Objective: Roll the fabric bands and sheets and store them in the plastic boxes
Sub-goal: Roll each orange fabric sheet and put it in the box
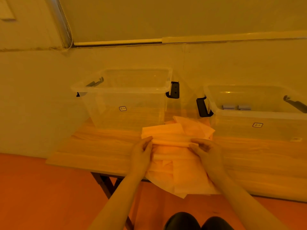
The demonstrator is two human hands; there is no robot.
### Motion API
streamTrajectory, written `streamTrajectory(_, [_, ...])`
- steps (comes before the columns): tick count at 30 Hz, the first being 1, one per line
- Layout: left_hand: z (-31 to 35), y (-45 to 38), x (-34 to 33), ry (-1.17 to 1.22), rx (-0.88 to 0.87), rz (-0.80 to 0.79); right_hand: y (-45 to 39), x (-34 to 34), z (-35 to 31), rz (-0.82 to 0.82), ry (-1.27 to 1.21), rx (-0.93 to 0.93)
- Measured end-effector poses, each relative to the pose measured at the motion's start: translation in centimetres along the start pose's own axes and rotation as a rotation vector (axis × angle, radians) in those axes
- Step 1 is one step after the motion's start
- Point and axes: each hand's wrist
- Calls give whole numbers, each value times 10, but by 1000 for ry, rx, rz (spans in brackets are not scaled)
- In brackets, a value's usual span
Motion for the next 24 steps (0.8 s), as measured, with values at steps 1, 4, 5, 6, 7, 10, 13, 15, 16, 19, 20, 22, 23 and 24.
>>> streamTrajectory(1, [-1, 0, 0, -26, -7, -16, 0, 0, 1, -2, 1, -2])
streamTrajectory(4, [-2, 0, -1, -22, -14, -57, 1, 1, 2, -8, 8, -5])
streamTrajectory(5, [-2, 0, -1, -10, -14, -68, 1, 1, 2, -8, 13, -5])
streamTrajectory(6, [-2, 1, -1, 0, -13, -73, 2, 1, 2, -10, 16, -3])
streamTrajectory(7, [-2, 2, -1, 8, -12, -66, 2, 1, 2, -13, 16, 2])
streamTrajectory(10, [0, 6, -2, 7, -30, 4, 3, 1, 3, -7, 5, 2])
streamTrajectory(13, [2, 9, -1, 29, -37, 50, 3, 2, 5, 34, -42, -24])
streamTrajectory(15, [3, 10, -1, 42, -32, 69, 3, 2, 6, 63, -71, -40])
streamTrajectory(16, [4, 11, -1, 43, -30, 80, 4, 2, 6, 76, -83, -45])
streamTrajectory(19, [7, 11, -1, 34, -31, 112, 4, 3, 6, 125, -124, -66])
streamTrajectory(20, [8, 11, -1, 36, -33, 117, 3, 3, 6, 142, -119, -67])
streamTrajectory(22, [9, 11, -1, 47, -29, 99, 3, 3, 7, 167, -107, -64])
streamTrajectory(23, [9, 11, -1, 56, -21, 77, 3, 3, 8, 175, -104, -60])
streamTrajectory(24, [8, 11, 0, 72, -11, 51, 3, 2, 9, 182, -96, -52])
Point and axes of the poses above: each hand's wrist, its own y-axis away from the middle knuckle, its own x-axis out of the back of the hand, z = x × y, and after that the axes turned 3 degrees about y, right-handed
